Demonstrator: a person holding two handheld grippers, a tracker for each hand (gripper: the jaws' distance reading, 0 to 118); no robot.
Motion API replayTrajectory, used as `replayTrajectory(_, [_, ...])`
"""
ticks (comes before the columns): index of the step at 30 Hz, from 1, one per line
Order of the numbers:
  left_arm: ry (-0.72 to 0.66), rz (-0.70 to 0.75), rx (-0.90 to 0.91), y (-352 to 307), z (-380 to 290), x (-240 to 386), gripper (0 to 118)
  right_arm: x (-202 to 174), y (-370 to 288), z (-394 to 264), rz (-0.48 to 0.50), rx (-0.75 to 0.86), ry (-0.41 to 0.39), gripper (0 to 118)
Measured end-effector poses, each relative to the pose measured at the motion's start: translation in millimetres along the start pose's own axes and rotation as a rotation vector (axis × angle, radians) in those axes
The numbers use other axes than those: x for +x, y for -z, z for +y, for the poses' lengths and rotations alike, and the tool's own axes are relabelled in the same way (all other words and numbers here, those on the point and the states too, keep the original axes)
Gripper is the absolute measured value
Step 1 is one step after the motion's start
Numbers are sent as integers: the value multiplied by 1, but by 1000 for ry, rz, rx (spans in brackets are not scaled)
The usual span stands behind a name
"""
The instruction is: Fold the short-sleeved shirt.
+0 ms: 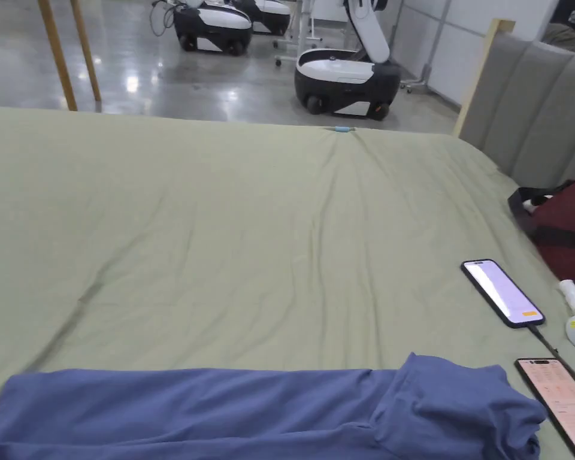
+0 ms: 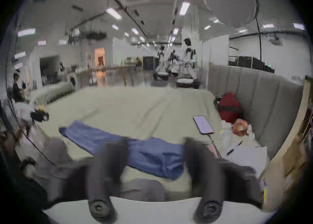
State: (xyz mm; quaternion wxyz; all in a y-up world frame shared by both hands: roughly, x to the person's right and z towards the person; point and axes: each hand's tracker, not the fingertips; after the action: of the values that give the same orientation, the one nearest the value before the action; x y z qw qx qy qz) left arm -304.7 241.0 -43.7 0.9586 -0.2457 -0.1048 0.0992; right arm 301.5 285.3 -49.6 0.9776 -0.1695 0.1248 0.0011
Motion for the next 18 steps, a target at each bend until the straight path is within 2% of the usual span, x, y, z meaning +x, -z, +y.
replayTrajectory(2, [12, 32, -12, 0, -7, 3, 0, -10, 5, -2, -54, 51, -6, 0])
replayTrajectory(4, [21, 26, -35, 3, -12, 1, 0, -13, 15, -1, -8, -12, -8, 0])
replayTrajectory(6, [-4, 20, -58, 12, -12, -5, 0, -18, 19, 0, -1, -12, -38, 0])
replayTrajectory(9, [-1, 19, -57, 30, 2, -8, 0, -18, 23, 5, 30, -14, -37, 0])
replayTrajectory(13, [23, 1, -121, 87, 32, -27, 0, -21, 28, 7, 54, -6, -21, 0])
replayTrajectory(15, [-45, -26, -225, 118, 39, -43, 19, -23, 29, 5, 53, -16, -24, 0])
replayTrajectory(16, [-84, -17, -249, 131, 37, -48, 63, -24, 30, 3, 54, -20, -30, 0])
replayTrajectory(17, [-103, -18, -281, 142, 34, -52, 100, -24, 30, 2, 57, -27, -32, 0])
replayTrajectory(18, [-135, -61, -318, 154, 27, -58, 118, -24, 31, 0, 57, -39, -30, 0])
